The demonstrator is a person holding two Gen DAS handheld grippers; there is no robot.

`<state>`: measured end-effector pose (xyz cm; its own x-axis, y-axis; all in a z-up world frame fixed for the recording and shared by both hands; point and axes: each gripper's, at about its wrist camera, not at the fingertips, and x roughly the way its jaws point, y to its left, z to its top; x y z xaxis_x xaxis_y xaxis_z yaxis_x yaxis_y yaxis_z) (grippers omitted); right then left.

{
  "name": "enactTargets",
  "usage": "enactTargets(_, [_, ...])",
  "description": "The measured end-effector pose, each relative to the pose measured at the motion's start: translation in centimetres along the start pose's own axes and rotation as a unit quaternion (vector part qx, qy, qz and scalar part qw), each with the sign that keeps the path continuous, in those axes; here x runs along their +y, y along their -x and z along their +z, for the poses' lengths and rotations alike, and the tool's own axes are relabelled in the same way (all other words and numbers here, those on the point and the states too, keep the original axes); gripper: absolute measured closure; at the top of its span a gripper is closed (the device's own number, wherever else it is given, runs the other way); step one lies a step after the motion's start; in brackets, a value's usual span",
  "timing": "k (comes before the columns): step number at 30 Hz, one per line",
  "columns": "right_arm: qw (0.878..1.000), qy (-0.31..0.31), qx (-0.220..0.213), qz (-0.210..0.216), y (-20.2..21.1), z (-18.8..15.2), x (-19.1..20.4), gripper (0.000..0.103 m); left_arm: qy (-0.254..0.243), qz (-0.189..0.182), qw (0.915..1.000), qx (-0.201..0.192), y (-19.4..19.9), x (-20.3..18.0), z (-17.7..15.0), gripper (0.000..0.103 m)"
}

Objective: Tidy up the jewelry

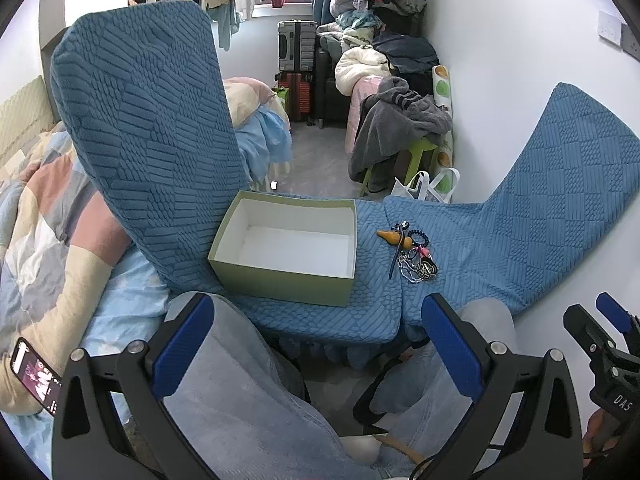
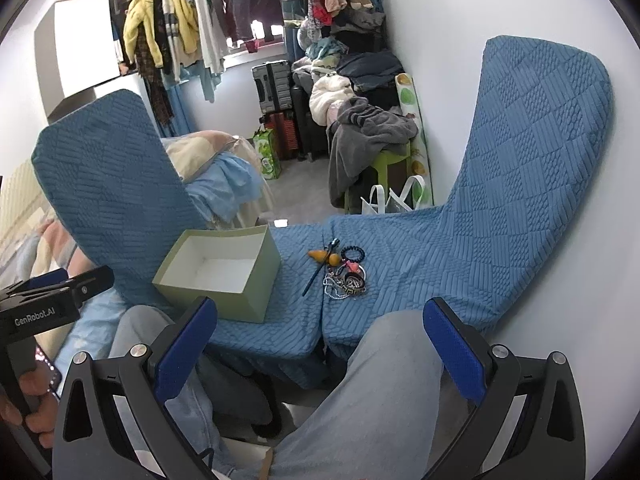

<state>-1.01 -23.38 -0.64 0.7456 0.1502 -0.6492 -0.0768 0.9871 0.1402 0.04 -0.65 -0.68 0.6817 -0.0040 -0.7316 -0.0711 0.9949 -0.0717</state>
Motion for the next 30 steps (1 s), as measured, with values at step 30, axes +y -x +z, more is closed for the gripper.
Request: enactTargets(30, [1.000, -0.013, 0.001, 0.002, -0.9, -1.5, -0.9, 0.000, -0.008, -0.019, 0.9997, 0.013, -1.4, -1.1, -1.3, 0.000])
